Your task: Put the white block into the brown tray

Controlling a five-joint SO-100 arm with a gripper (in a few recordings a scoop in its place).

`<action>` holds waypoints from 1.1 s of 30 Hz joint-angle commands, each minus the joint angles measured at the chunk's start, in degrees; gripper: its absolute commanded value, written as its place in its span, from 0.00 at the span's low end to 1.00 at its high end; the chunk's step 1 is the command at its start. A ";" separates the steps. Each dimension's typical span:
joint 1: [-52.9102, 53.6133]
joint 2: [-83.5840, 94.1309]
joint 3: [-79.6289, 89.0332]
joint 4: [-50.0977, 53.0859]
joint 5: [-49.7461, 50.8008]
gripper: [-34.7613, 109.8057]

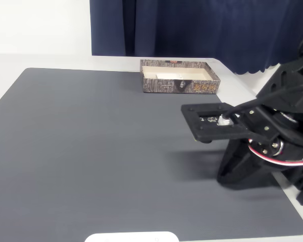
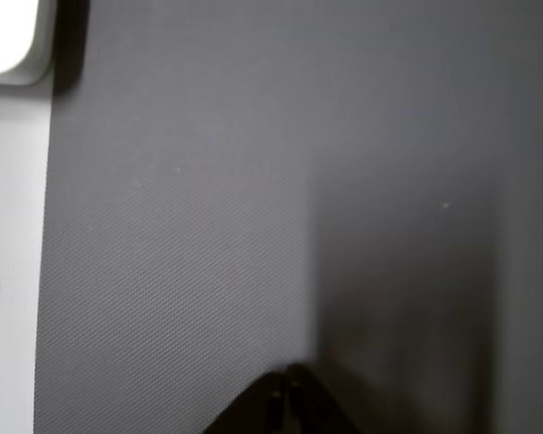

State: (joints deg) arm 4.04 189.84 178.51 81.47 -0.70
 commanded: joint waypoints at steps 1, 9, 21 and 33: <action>0.35 0.00 -0.09 2.99 0.00 0.24; 0.35 0.00 -0.09 2.99 0.18 0.24; 0.18 0.00 -0.09 4.31 6.59 0.25; 0.18 0.00 -0.09 4.31 6.59 0.25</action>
State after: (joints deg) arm 4.04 190.11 178.42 81.39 3.87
